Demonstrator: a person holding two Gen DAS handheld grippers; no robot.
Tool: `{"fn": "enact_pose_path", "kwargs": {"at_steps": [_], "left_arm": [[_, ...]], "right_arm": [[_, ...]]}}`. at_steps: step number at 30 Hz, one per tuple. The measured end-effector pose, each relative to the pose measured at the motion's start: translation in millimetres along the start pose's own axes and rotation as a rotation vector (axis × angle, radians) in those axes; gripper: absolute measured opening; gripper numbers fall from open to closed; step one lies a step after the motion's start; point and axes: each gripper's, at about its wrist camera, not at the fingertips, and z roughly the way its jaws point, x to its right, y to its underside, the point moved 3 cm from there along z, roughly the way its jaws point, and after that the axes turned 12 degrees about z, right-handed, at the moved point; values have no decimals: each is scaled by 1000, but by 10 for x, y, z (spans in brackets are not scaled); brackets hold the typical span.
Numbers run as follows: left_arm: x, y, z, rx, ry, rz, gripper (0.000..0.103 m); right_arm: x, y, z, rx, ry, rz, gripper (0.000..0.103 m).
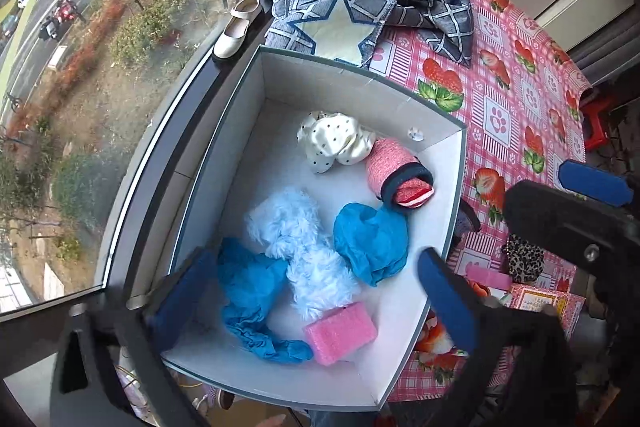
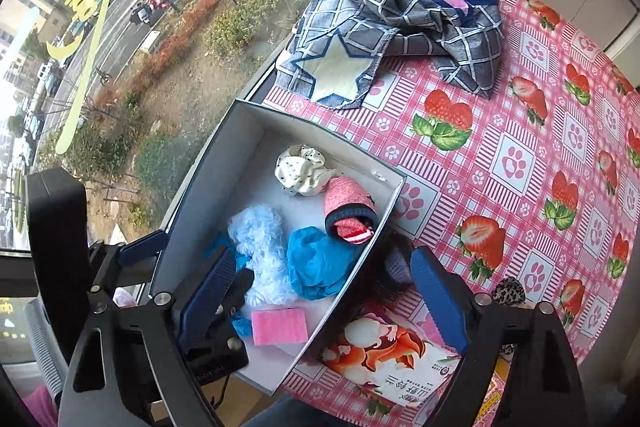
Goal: Organize soft objects
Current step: 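Open both tools to drop the polka-dot cloth and pink hat into the box, then reach both tools back toward the leopard-print cloth and beige sock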
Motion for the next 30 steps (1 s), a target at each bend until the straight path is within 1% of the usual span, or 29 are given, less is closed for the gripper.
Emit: {"fn": "enact_pose_path", "kwargs": {"at_steps": [2,6,9,13,17,23,26,30], "left_arm": [[26,3,-23,10,10,3,103],[97,-23,-117,53,60,-2,103],[207,-81,-201,74,90,12,103],[463,-179,-271,90,107,68,103],[827,-237,-272,87,124,150,103],[1424,-278,-124,39,147,260,103],[1711,-289,12,0,156,309,103],[2073,-341,286,-79,177,364,103]], "right_arm": [[42,-6,-7,-14,-5,13,90],[187,26,-47,-40,-15,50,90],[404,67,-144,-58,-42,113,90],[843,89,-346,-60,-45,217,90],[1402,155,-538,-70,-26,327,90],[2223,367,-699,-99,0,460,90],[2576,487,-685,-125,3,517,90],[2992,668,-540,-168,4,586,90]]}}
